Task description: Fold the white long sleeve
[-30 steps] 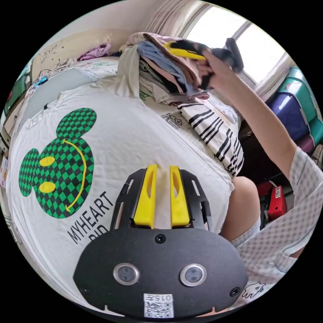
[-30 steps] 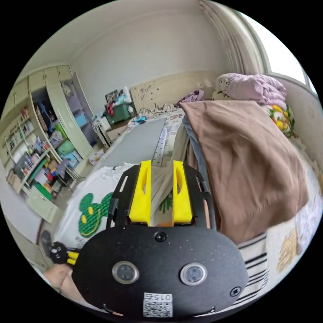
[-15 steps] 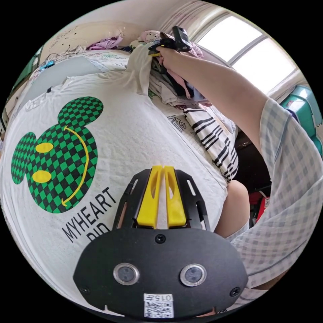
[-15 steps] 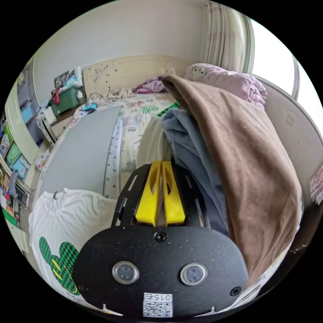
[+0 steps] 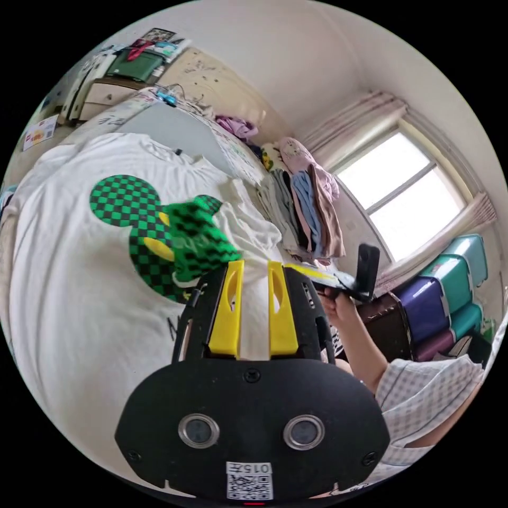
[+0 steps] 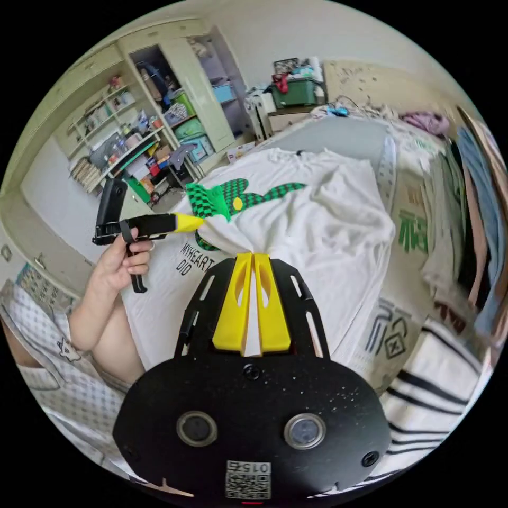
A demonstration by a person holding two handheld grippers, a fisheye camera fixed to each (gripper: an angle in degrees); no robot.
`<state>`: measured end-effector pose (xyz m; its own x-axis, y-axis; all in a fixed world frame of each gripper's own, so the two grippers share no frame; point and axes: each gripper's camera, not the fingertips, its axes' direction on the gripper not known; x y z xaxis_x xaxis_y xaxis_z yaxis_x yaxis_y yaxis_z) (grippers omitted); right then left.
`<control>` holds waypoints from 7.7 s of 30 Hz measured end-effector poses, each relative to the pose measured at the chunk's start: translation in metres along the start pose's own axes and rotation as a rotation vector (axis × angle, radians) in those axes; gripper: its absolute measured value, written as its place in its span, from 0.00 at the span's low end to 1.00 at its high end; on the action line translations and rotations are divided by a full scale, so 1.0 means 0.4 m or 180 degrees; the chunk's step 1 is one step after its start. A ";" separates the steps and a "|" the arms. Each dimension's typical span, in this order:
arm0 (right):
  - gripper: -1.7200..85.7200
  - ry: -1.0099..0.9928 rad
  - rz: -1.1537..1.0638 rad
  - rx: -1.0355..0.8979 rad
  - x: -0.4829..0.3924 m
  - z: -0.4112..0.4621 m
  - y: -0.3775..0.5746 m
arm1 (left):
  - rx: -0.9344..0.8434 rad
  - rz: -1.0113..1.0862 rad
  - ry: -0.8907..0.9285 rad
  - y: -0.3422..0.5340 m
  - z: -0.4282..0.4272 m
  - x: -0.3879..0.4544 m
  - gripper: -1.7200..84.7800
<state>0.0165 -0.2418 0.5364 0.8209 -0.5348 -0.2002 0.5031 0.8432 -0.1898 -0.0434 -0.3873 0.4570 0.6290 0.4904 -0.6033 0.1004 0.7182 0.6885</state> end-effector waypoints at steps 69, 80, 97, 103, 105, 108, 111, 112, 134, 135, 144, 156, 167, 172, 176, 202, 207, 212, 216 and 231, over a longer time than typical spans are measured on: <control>0.02 -0.0328 -0.1341 0.0293 -0.326 0.096 0.247 | 0.0159 0.0660 -0.0364 0.105 -0.424 0.026 0.01; 0.02 -0.0789 -0.1524 -0.0019 -0.374 0.189 0.227 | -0.0237 0.0971 -0.0882 0.179 -0.527 0.066 0.02; 0.08 0.0425 -0.0671 0.0012 0.064 0.012 0.046 | -0.0747 0.1961 -0.0523 0.171 -0.448 0.246 0.12; 0.13 0.1432 -0.0027 -0.0377 0.316 0.124 -0.030 | -0.1584 0.2641 -0.0521 0.176 -0.197 0.372 0.13; 0.13 0.1578 -0.0137 -0.0575 0.351 0.189 -0.054 | -0.1867 0.2583 -0.0662 0.173 -0.129 0.363 0.14; 0.12 0.1674 -0.0314 -0.0489 0.362 0.225 -0.081 | -0.1950 0.2556 -0.0805 0.170 -0.086 0.354 0.11; 0.07 0.1649 -0.0316 -0.0599 0.393 0.251 -0.108 | -0.2040 0.2541 -0.0841 0.168 -0.053 0.349 0.07; 0.06 0.1613 -0.0287 -0.0590 0.402 0.250 -0.112 | -0.2061 0.2537 -0.0872 0.168 -0.045 0.347 0.06; 0.11 0.1329 0.0203 -0.0294 0.478 0.169 -0.313 | -0.1160 0.1054 -0.1066 0.006 -0.217 0.094 0.11; 0.12 0.1330 0.0186 -0.0356 0.467 0.212 -0.359 | -0.1195 0.0994 -0.1035 0.003 -0.204 0.078 0.11; 0.16 0.1399 0.0367 -0.0584 0.502 0.487 -0.607 | -0.1461 0.1182 -0.1147 -0.002 -0.179 0.049 0.11; 0.04 0.2097 0.0453 -0.0369 0.553 0.528 -0.672 | -0.1364 0.1435 -0.1102 0.006 -0.255 0.067 0.02; 0.14 0.1201 0.0262 0.0000 0.522 0.245 -0.532 | -0.1259 0.1154 -0.1179 0.002 -0.318 0.028 0.11; 0.12 0.0945 0.0394 0.0302 0.475 0.000 -0.234 | -0.0555 0.1374 -0.0586 0.018 -0.409 0.101 0.11; 0.11 0.0855 0.0614 0.0452 0.423 -0.107 -0.008 | -0.0641 0.1616 -0.0380 0.059 -0.355 0.192 0.11; 0.02 0.1249 0.1134 0.0508 0.570 -0.084 0.079 | -0.1599 0.2140 -0.1345 0.216 -0.028 0.336 0.04; 0.01 0.1121 0.1324 0.0534 0.582 -0.090 0.107 | -0.1619 0.2312 -0.1342 0.239 -0.015 0.348 0.04; 0.02 0.1019 0.1309 0.0717 0.551 -0.108 0.140 | -0.1613 0.2052 -0.1045 0.210 -0.030 0.306 0.08; 0.02 0.1026 0.1239 0.1066 0.457 -0.183 0.184 | -0.1164 0.1499 -0.0476 0.135 -0.138 0.221 0.11; 0.11 0.0197 -0.2224 -0.0691 -0.341 0.155 0.299 | -0.0624 0.0196 -0.0880 0.024 -0.143 -0.001 0.13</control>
<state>-0.0186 -0.0647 0.6006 0.3082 -0.9512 -0.0156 0.8333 0.2778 -0.4778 -0.0867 -0.3527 0.4409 0.8171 0.4026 -0.4125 -0.0775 0.7859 0.6135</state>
